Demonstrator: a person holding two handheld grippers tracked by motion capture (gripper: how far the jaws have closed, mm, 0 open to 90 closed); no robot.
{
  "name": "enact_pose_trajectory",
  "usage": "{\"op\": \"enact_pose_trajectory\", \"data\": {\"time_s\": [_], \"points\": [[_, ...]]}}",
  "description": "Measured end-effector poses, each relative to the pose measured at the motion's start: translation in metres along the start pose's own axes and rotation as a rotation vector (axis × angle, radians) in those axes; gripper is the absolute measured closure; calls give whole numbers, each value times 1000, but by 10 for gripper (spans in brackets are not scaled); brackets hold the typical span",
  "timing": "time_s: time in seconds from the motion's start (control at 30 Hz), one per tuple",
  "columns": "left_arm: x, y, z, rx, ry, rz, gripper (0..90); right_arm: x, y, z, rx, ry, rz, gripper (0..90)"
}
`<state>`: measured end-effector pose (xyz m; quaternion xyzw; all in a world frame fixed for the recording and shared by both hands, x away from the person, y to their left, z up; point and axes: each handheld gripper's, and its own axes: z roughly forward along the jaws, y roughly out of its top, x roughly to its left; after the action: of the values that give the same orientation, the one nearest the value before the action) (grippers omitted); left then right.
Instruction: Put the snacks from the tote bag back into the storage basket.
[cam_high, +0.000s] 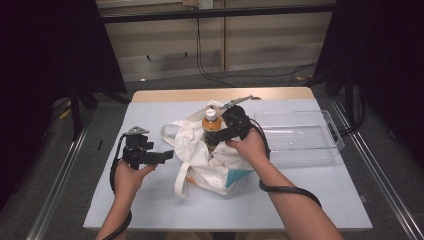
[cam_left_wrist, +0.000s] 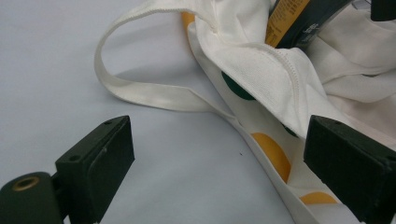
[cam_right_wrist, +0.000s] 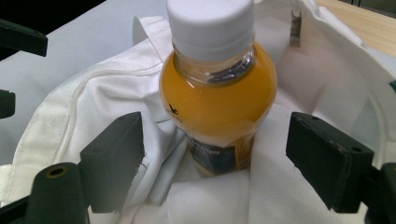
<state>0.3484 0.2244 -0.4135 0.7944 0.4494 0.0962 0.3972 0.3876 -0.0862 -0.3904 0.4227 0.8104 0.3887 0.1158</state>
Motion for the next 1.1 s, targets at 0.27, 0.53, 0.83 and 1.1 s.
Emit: {"op": "enact_pose_trajectory", "data": {"time_s": [0.27,0.53,0.83,1.1], "points": [[-3,-1,4,6,-1,-3,85,0,5,8,3,10,-1,197],[-5,1,6,10,-6,5,88,-6,9,13,1,12,18,211],[-3,1,3,-1,-7,9,88,-3,14,23,5,19,-4,259],[-3,1,3,-3,-10,7,90,-3,16,26,17,19,-13,290]]}}
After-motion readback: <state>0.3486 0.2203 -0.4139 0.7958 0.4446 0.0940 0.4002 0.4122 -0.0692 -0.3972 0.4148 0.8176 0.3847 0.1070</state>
